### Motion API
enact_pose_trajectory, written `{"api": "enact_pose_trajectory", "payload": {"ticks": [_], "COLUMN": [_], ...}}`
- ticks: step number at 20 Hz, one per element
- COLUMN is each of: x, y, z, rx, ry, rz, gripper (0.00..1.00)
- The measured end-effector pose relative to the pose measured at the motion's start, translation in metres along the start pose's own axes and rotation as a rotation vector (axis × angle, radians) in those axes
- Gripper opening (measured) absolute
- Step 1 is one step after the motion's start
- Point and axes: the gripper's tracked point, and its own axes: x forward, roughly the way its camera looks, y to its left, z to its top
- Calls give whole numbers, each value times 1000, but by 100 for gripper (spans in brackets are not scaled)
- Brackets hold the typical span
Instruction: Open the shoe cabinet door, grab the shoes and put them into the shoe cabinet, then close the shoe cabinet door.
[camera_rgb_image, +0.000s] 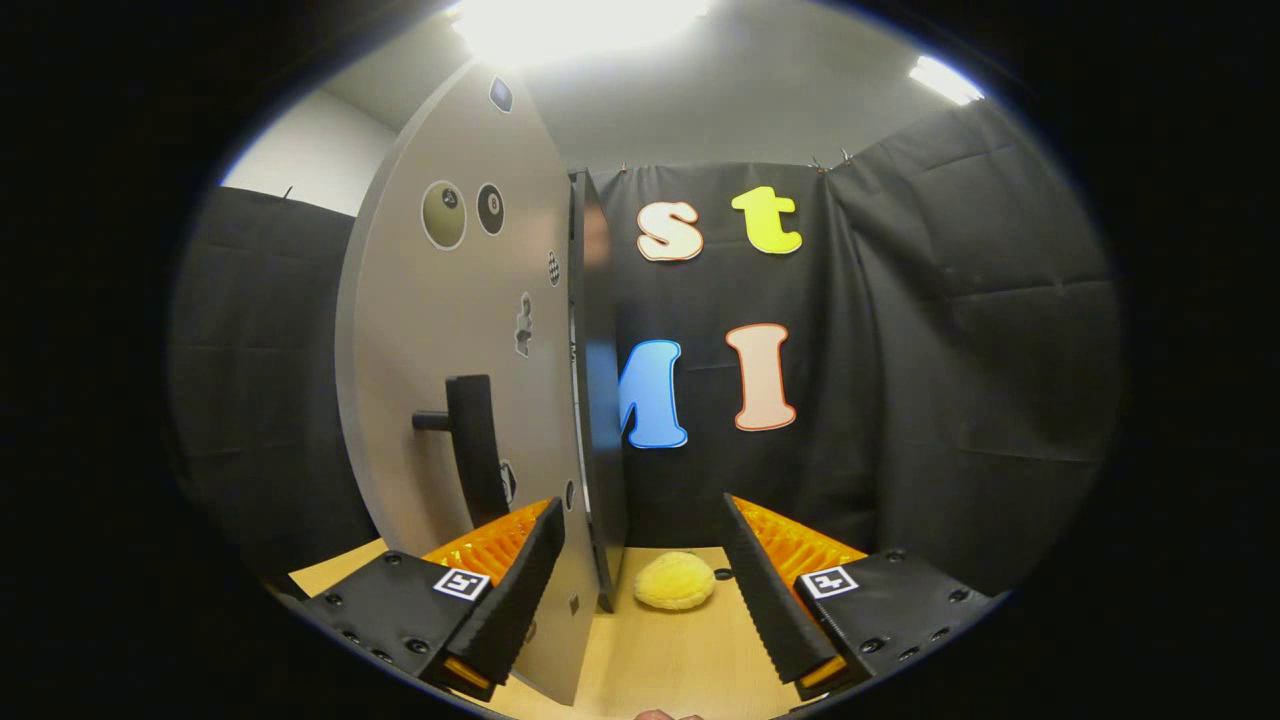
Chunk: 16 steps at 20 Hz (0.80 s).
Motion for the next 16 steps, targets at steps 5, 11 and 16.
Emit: {"api": "enact_pose_trajectory", "payload": {"ticks": [5, 11, 16], "x": [-5, -7, -7], "y": [5, 48, 101], "z": [5, 2, -1], "rx": [-51, -50, -57], "ry": [-19, -4, -3], "rz": [-89, -86, -54], "gripper": [96, 95, 95]}}
